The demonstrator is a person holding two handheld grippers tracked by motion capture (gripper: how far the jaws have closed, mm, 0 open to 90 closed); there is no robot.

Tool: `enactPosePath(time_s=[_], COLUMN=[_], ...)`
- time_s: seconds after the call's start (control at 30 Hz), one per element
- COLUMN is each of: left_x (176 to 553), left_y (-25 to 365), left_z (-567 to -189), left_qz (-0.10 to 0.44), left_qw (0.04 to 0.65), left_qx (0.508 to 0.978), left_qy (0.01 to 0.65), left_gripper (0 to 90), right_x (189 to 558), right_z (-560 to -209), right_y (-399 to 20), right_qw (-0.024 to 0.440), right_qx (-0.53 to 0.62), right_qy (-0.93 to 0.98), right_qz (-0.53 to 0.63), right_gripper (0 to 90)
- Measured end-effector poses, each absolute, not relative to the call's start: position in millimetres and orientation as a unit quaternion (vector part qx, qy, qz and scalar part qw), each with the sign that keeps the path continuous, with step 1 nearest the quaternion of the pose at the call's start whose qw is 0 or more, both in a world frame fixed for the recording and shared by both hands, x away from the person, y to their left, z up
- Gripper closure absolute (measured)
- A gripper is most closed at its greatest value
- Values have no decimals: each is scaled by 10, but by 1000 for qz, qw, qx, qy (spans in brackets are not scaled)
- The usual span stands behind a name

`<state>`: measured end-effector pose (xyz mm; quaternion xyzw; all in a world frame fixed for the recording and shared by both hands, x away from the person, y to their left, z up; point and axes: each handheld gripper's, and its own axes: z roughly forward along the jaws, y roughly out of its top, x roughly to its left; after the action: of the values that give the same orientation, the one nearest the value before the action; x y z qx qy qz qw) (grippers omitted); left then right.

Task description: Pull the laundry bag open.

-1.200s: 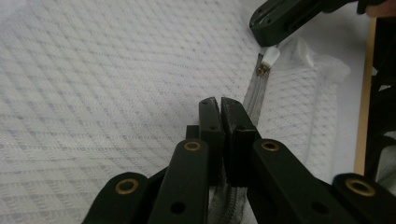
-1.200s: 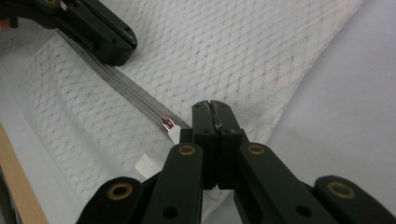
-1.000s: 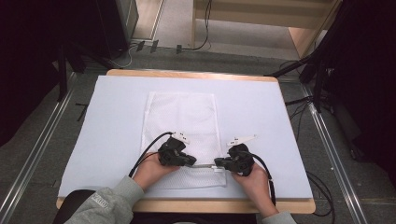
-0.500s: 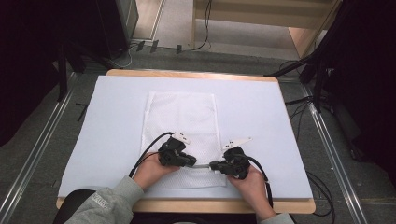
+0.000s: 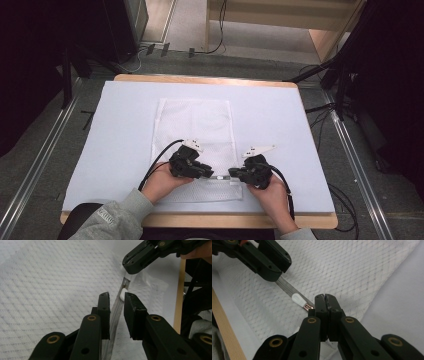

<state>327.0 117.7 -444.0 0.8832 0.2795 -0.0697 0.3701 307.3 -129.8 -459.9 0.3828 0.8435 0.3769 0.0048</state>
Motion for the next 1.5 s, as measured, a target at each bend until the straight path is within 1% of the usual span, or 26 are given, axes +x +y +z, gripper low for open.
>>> enactPosePath(time_s=[0.1, 0.37, 0.67, 0.9, 1.2, 1.33, 1.5], left_x=[3265, 3296, 3308, 3316, 3300, 3286, 3274], left_y=[1145, 1030, 944, 912, 899, 878, 872], left_z=[-4428, -4492, -4580, -4621, -4632, -4631, -4620], left_qz=[-70, -81, -83, -90, -98, -94, -101], left_qw=[372, 363, 349, 349, 346, 348, 350], left_qx=[882, 886, 894, 892, 892, 893, 892], left_qy=[280, 277, 269, 274, 275, 268, 267], left_gripper=[730, 727, 725, 728, 769, 758, 760], right_x=[3070, 3046, 2993, 2988, 2988, 2986, 2986], right_z=[-4608, -4661, -4707, -4721, -4722, -4722, -4721], right_y=[-1307, -1302, -1256, -1275, -1276, -1277, -1276], right_qw=[6, 13, 38, 34, 34, 34, 33], right_qx=[385, 388, 373, 376, 374, 374, 375], right_qy=[844, 850, 851, 847, 847, 847, 847], right_qz=[373, 357, 368, 375, 375, 375, 375], right_gripper=[900, 899, 900, 900, 900, 900, 900])
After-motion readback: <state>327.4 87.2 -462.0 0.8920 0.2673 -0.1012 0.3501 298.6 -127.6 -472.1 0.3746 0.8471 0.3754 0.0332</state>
